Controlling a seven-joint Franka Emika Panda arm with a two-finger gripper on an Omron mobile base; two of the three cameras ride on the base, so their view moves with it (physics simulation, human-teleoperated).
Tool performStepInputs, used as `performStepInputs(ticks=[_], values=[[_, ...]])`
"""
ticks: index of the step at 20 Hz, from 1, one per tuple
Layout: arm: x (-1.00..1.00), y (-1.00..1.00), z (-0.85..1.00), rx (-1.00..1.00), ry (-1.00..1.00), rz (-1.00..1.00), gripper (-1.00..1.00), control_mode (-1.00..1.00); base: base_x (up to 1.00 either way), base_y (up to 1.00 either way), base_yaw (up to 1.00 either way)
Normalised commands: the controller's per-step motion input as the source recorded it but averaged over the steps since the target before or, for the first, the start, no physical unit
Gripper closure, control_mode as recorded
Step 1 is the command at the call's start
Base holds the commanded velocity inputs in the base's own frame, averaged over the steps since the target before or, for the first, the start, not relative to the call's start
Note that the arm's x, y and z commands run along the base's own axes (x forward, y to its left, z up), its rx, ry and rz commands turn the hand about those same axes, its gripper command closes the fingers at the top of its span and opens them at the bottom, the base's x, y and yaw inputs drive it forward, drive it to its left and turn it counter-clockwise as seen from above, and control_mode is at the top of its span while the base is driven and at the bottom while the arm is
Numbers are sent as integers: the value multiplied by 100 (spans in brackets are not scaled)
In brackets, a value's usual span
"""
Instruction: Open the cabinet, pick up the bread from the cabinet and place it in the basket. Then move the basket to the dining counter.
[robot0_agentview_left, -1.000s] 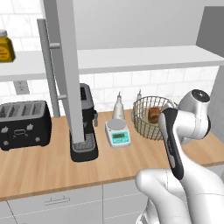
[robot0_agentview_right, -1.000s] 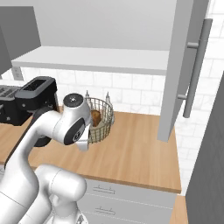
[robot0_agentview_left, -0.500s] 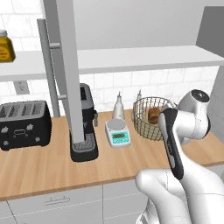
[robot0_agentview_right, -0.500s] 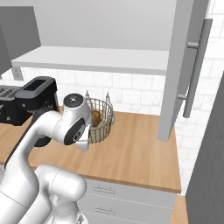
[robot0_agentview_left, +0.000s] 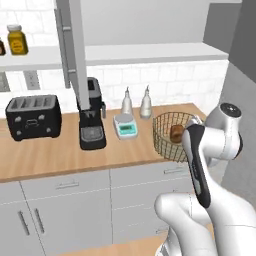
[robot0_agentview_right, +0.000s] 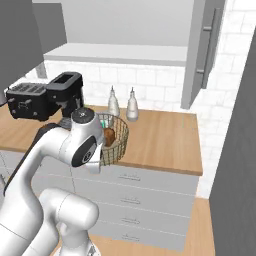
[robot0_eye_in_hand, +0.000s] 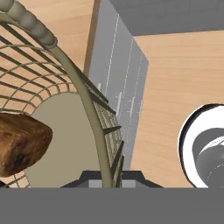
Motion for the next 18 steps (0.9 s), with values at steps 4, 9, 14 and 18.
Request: performStepInputs(ticks=[4, 9, 14, 18], values=[[0, 0, 0, 0, 0, 0, 100, 100, -78, 0, 31], [0, 0, 0, 0, 0, 0, 100, 100, -70, 6, 69], [0, 0, 0, 0, 0, 0, 100, 100, -61, 20, 91], [0, 0, 0, 0, 0, 0, 100, 100, -42, 24, 91]])
